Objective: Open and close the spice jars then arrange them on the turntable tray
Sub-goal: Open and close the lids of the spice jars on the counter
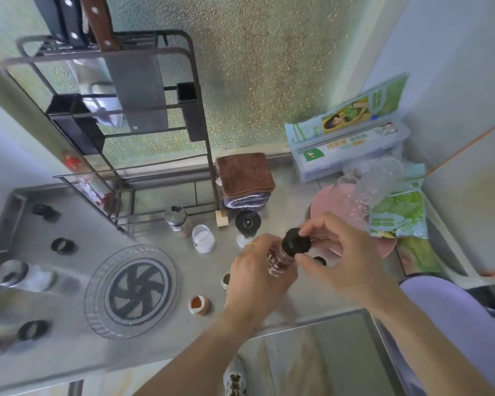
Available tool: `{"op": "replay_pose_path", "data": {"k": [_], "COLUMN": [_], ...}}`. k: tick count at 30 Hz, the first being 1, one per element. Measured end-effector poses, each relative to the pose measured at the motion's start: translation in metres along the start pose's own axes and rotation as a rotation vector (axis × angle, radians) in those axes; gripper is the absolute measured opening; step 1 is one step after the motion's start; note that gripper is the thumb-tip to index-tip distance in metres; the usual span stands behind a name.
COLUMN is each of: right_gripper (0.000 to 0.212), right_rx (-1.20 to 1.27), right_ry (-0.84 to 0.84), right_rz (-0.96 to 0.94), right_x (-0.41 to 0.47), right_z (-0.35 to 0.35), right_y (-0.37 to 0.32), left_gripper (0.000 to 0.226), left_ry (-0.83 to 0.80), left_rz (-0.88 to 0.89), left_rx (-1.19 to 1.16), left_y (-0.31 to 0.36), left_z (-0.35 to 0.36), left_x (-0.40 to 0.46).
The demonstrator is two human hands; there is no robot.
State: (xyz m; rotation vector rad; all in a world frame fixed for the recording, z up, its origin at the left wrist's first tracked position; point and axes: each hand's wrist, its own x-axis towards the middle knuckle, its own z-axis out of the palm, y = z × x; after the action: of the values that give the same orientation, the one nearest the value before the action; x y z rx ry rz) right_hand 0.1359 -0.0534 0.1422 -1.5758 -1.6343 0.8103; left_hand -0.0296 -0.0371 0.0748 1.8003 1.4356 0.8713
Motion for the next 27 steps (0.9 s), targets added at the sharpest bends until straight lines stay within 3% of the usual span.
{"op": "replay_pose_path", "data": {"k": [3, 5, 7, 10, 12, 14, 15, 19, 21, 23, 26, 27], "right_gripper": [0.05, 0.036, 0.041, 0.049, 0.037, 0.05, 0.057, 0.037, 0.05, 0.057, 0.034, 0.037], "right_rx": [-0.207, -0.388, -0.576, -0.616, -0.693, -0.875, -0.912, -0.868, -0.975, -0.929, -0.946, -1.004], "right_ry": [-0.175, -0.207, -0.205, -0.325, -0.332, -0.277, -0.292, -0.38, -0.365, -0.399, -0.375, -0.343], "right_rz": [-0.075, -0.061, -0.039, -0.068, -0.086, -0.072, -0.052, -0.027, 0.0, 0.007, -0.02, -0.015], "right_x": [0.007, 0.011, 0.013, 0.009, 0.006, 0.003, 0.0, -0.015, -0.019, -0.024, -0.029, -0.03], "right_z": [-0.008, -0.01, -0.011, -0.01, -0.006, 0.0, 0.003, 0.017, 0.024, 0.034, 0.045, 0.048], "right_y": [-0.012, -0.021, -0.029, -0.032, -0.033, -0.032, -0.029, -0.019, -0.015, -0.007, 0.009, 0.012], "left_gripper": [0.031, 0.03, 0.029, 0.031, 0.033, 0.032, 0.031, 0.029, 0.029, 0.028, 0.027, 0.027], "left_ry": [0.011, 0.001, 0.011, 0.014, 0.015, 0.016, 0.022, 0.023, 0.019, 0.028, 0.055, 0.064], "left_rz": [0.1, 0.155, 0.202, 0.249, 0.269, 0.279, 0.277, 0.291, 0.301, 0.323, 0.369, 0.389], "left_rx": [0.001, 0.023, 0.051, 0.055, 0.059, 0.072, 0.083, 0.09, 0.093, 0.095, 0.09, 0.087], "left_y": [0.0, -0.002, -0.005, -0.011, -0.015, -0.021, -0.025, -0.041, -0.049, -0.058, -0.072, -0.077], "left_z": [-0.006, -0.009, -0.01, -0.01, -0.007, -0.002, 0.001, 0.01, 0.015, 0.021, 0.032, 0.037], "left_x": [-0.004, -0.005, -0.008, -0.013, -0.019, -0.026, -0.031, -0.045, -0.049, -0.052, -0.058, -0.059]}}
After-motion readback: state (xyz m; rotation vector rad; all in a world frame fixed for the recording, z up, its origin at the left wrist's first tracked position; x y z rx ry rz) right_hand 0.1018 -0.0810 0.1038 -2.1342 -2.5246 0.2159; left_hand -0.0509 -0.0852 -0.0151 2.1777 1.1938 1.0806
